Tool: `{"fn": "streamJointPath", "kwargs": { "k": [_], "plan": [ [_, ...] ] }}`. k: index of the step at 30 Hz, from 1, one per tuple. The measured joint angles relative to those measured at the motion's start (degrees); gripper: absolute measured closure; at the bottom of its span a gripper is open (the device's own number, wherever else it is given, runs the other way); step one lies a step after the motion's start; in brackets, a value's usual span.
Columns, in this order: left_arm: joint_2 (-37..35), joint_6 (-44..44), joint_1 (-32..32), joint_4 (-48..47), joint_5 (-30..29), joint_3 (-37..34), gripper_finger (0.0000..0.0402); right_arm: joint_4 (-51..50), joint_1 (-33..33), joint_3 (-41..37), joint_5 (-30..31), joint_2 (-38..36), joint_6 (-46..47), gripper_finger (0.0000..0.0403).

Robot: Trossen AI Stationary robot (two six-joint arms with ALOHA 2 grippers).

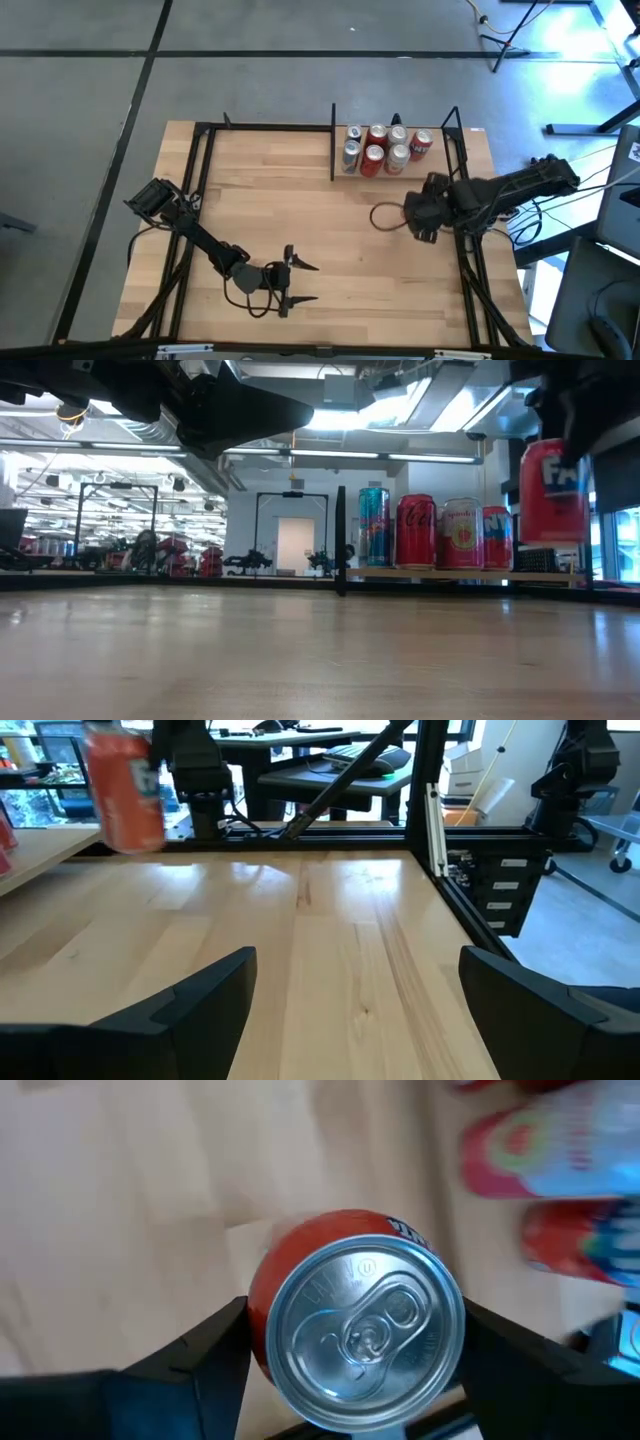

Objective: Place canned beverage on shelf
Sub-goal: Put the red soda can on the shelf aligned with the other red soda can

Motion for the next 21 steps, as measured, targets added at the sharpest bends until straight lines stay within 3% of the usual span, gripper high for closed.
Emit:
{"fn": "streamJointPath", "kwargs": {
  "k": [5,10,21],
  "plan": [
    [0.01,-0.09,-0.12,0.0,0.0,0.0,0.0071,-4.07,-8.53,0.13,2.49,-3.43,-1.6,0.0127],
    [-0.01,-0.07,-0.1,0.0,0.04,0.0,0.0071,-1.81,-20.65,0.15,4.21,-6.81,-7.1,0.0127],
    [-0.01,-0.11,-0.1,0.0,0.04,0.0,0.0071,8.6,-45.09,-3.75,-5.12,-9.21,-21.84,0.0127]
  ]
}}
